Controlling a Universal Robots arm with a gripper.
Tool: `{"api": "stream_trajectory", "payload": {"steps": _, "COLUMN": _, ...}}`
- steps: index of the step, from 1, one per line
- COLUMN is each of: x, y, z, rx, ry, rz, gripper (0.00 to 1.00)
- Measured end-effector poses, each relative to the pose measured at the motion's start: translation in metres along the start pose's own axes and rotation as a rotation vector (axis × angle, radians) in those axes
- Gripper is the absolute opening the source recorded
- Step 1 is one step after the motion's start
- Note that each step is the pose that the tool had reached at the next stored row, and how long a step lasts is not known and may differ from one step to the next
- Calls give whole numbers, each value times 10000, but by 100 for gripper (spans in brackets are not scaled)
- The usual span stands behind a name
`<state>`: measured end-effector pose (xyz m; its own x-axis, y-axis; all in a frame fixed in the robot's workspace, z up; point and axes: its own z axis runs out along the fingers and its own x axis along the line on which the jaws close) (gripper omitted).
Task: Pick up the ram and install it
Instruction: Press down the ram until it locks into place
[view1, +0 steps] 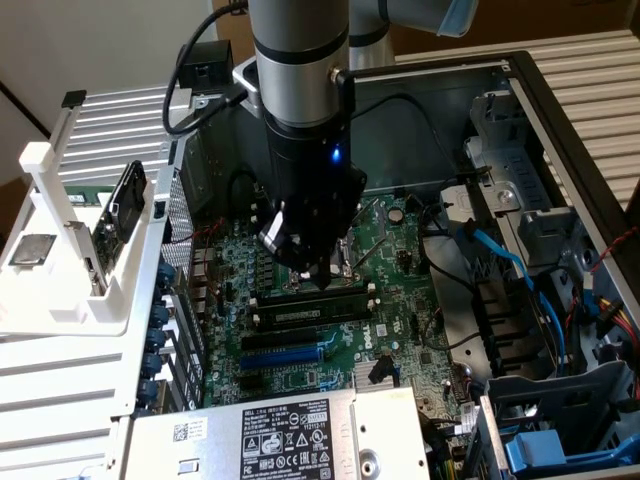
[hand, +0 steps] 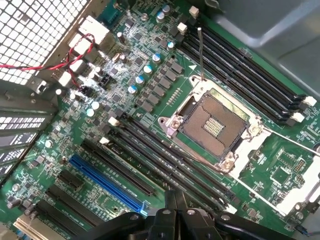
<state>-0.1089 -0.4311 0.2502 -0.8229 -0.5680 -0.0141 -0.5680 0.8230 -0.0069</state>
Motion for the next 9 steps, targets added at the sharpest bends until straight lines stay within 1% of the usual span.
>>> {"api": "stream_trajectory", "payload": {"steps": 8, "x": 0, "y": 0, "z": 0, "rx": 17, "ry": 8, "rz": 1194, "gripper": 10}}
{"api": "stream_trajectory", "payload": {"steps": 9, "x": 0, "y": 0, "z": 0, "rx": 21, "ry": 10, "rz": 1483, "gripper": 10}}
